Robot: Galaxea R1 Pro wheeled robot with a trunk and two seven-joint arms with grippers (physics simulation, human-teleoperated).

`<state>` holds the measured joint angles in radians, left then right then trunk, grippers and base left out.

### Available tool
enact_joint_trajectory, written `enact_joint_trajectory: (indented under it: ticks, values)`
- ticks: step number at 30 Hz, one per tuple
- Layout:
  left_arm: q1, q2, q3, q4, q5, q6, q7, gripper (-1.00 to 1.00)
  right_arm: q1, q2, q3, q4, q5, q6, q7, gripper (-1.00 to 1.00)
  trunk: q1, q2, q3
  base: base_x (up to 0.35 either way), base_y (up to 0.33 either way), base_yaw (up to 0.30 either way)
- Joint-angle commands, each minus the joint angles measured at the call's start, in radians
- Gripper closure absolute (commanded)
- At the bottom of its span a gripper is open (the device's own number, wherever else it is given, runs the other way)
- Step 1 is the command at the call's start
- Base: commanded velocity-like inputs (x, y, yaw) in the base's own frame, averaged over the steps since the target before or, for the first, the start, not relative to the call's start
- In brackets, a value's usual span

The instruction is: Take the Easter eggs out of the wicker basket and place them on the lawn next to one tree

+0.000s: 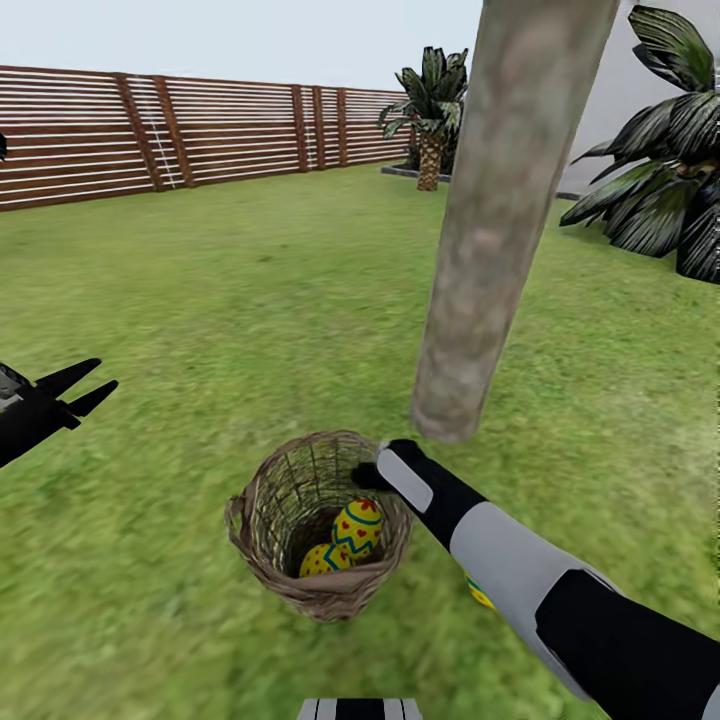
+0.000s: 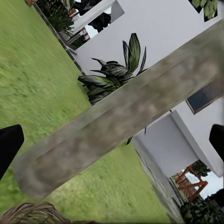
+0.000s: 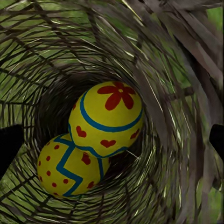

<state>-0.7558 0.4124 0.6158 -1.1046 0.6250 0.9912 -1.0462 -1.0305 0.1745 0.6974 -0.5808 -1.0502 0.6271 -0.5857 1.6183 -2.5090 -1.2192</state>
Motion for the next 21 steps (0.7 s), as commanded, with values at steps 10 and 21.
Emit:
enact_joint_trajectory:
  ticks: [10,21]
  values:
    - [0.0,0.0,0.0,0.0,-0.001,0.004,-0.003,-1.0,0.014,0.0,0.022,-0.019,-0.012,-0.027,-0.005,-1.0,0.0,0.0,0.0,0.0,0.104,-0.007]
    - [0.0,0.0,-0.001,0.0,-0.001,0.004,-0.003,-1.0,0.041,0.0,0.052,-0.033,-0.014,-0.031,-0.007,-1.0,0.0,0.0,0.0,0.0,0.282,0.0]
